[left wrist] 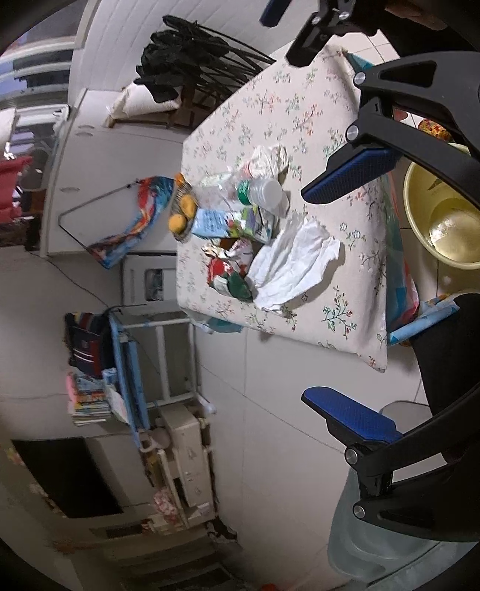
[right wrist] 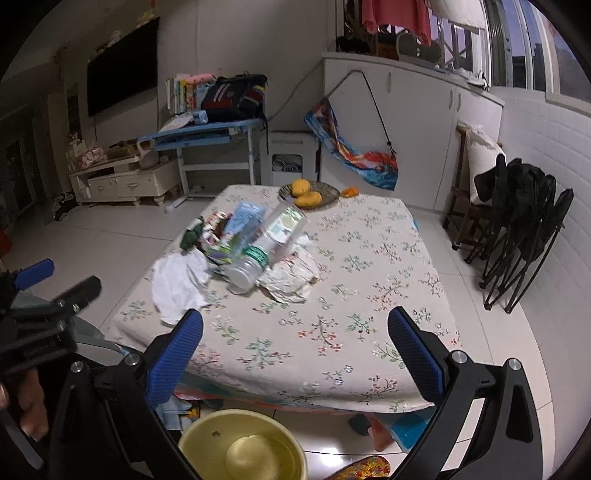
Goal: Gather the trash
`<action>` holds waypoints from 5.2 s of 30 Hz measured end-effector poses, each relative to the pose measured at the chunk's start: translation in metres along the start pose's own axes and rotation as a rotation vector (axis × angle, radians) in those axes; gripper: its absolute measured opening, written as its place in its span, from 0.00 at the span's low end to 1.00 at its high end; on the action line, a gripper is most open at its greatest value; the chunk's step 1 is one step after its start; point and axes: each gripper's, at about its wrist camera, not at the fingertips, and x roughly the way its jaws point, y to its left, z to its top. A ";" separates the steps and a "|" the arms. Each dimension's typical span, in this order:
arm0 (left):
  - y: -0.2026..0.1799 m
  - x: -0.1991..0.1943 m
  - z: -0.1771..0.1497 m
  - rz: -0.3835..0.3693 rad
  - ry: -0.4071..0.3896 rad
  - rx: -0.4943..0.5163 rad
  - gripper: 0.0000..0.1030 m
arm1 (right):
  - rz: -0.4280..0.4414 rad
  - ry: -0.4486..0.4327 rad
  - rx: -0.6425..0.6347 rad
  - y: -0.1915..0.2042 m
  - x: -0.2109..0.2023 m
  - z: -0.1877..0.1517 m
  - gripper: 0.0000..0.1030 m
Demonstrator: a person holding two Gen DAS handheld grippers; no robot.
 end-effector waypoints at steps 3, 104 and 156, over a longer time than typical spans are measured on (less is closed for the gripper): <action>-0.002 0.019 0.005 -0.006 0.031 0.002 0.93 | 0.019 0.023 0.021 -0.006 0.009 -0.003 0.93; 0.031 0.030 -0.009 -0.359 0.036 -0.051 0.03 | 0.437 0.325 0.109 0.033 0.026 -0.062 0.31; -0.062 -0.006 -0.132 -0.448 0.388 0.294 0.18 | 0.216 0.080 0.334 -0.031 -0.012 -0.079 0.67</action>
